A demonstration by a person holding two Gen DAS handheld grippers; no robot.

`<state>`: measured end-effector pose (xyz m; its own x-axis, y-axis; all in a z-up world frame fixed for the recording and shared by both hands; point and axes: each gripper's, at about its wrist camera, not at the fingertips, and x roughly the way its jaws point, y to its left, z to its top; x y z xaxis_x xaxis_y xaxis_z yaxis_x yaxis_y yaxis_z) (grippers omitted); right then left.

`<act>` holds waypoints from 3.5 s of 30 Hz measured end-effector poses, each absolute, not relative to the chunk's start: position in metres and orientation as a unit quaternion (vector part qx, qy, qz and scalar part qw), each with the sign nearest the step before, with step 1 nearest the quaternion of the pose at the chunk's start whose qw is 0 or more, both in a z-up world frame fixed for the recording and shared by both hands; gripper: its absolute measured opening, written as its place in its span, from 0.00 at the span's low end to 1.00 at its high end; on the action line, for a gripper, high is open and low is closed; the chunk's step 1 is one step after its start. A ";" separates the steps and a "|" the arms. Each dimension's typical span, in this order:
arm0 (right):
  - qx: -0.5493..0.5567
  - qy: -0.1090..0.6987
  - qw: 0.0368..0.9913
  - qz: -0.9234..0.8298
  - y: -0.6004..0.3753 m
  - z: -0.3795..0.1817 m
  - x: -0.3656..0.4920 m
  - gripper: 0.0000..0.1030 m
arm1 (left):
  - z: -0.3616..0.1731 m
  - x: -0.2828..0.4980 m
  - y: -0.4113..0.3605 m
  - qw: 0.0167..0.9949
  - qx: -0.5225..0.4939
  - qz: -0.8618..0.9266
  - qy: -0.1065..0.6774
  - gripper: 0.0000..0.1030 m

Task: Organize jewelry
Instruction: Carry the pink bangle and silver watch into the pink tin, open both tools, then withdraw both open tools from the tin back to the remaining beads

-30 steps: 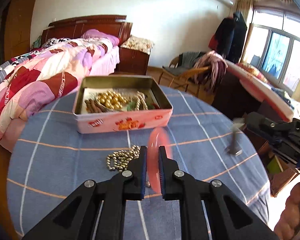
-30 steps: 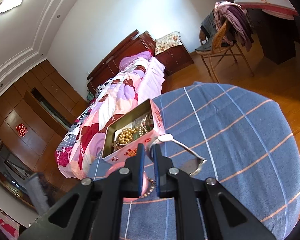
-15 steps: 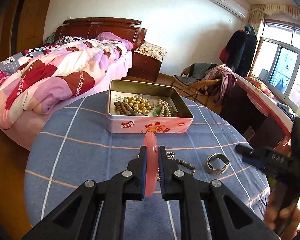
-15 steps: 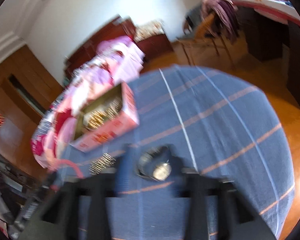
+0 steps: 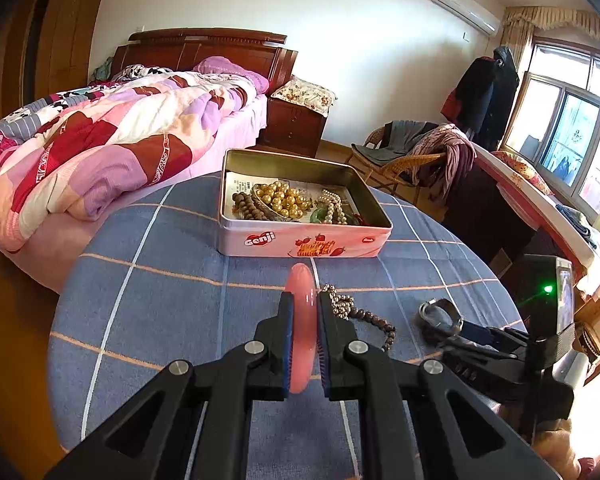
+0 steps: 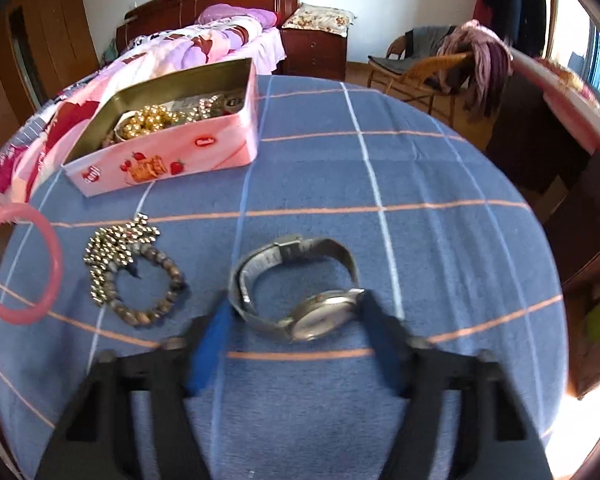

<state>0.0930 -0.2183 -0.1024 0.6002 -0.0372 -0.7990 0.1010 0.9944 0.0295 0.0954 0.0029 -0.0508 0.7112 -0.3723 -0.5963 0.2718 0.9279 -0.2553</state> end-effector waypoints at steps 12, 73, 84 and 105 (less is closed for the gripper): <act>0.128 0.349 0.928 0.014 -0.232 -0.056 0.064 0.16 | -0.050 0.096 0.002 0.921 -0.075 -0.179 0.337 0.09; 0.229 0.305 0.924 -0.010 -0.232 -0.056 0.161 0.79 | -0.060 0.208 -0.031 0.942 0.029 -0.066 0.328 0.74; 0.240 0.326 0.914 -0.015 -0.236 -0.074 0.131 0.79 | -0.070 0.163 -0.004 0.937 0.040 -0.029 0.347 0.74; 0.169 0.412 0.895 0.027 -0.202 -0.097 0.109 0.56 | -0.087 0.120 0.009 0.921 0.040 -0.039 0.386 0.74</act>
